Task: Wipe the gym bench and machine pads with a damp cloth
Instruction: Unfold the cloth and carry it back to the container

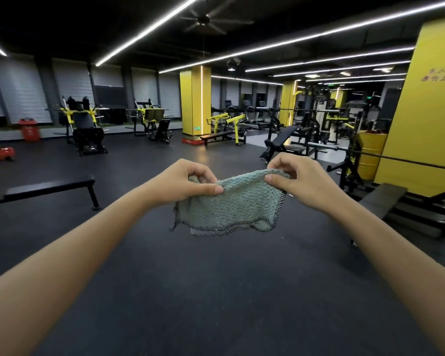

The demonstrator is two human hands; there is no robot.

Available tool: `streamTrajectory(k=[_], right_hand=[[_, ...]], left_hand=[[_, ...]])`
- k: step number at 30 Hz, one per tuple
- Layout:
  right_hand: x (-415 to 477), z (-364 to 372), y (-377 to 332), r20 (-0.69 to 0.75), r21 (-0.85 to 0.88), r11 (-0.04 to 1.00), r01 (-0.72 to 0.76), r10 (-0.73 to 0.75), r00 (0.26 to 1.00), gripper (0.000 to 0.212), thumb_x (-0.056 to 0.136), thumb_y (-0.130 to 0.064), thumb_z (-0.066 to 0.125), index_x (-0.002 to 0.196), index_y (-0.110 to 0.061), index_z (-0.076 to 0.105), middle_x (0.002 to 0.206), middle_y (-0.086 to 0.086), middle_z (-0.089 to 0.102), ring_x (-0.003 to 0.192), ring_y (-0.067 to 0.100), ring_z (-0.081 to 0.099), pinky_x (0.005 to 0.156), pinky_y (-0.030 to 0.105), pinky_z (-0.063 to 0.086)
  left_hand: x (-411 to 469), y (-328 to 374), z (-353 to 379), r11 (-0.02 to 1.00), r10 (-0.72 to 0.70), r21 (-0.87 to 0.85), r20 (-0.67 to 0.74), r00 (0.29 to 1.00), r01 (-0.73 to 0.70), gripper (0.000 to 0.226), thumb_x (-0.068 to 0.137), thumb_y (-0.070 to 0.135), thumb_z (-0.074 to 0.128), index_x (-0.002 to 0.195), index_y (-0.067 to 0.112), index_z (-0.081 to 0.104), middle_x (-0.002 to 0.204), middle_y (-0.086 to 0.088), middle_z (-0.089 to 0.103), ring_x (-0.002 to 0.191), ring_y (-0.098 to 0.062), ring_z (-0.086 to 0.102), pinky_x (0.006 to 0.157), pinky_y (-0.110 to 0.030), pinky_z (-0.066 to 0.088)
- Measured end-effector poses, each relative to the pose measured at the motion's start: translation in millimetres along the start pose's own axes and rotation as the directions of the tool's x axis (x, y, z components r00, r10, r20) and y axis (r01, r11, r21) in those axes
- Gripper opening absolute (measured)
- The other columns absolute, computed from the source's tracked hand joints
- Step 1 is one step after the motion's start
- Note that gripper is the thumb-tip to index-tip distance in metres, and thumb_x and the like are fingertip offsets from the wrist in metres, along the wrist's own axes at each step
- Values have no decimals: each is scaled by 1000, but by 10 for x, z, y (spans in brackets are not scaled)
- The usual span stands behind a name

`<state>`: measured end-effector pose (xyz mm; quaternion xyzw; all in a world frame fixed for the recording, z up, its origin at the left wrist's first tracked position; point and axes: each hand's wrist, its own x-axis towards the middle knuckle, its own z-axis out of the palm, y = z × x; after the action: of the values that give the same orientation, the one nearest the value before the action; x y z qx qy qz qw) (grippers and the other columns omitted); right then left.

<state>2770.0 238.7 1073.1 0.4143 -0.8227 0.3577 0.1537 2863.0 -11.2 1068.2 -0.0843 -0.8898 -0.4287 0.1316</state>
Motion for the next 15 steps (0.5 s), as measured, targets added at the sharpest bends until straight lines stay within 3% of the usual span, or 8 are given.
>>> streamTrajectory(k=[4,8,10,13,15], right_hand=[[140,-266,487,8,-3,996,-85,85,996,6,90,-25,70,89,-20,67,85,-7,69,79,8,62,73,27,45],[397,-521,944,-25,-44,991,-127,126,992,8,89,-26,70,91,-19,70,89,-2,70,86,16,64,81,34,49],[541,-576,1152,-46,-47,988,-148,146,988,10,89,-28,70,89,-18,70,85,-2,69,80,15,63,74,31,48],[767,-558,1443,-80,-25,981,-190,188,979,14,90,-28,68,86,-15,69,72,-6,63,69,9,55,66,25,45],[928,-501,1602,-100,22,978,-210,211,972,16,90,-29,67,82,-15,68,64,-7,61,67,9,56,72,31,50]], left_hand=[[471,-33,126,999,-26,27,63,998,24,32,66,34,81,90,13,78,86,-11,74,79,-14,67,78,-28,52],[1026,-33,282,993,-78,97,109,991,68,34,65,40,80,87,13,79,85,-8,76,77,-13,66,78,-30,51],[1287,-54,361,992,-89,91,66,994,82,39,66,46,78,85,12,78,84,-10,74,76,-13,61,76,-31,47],[1664,-122,510,992,-129,-11,17,991,129,31,79,41,75,84,11,75,85,-9,74,76,-12,64,77,-28,49],[1924,-178,636,980,-173,-100,0,985,172,25,88,35,71,81,11,71,72,-1,70,66,-9,63,65,-23,51]])
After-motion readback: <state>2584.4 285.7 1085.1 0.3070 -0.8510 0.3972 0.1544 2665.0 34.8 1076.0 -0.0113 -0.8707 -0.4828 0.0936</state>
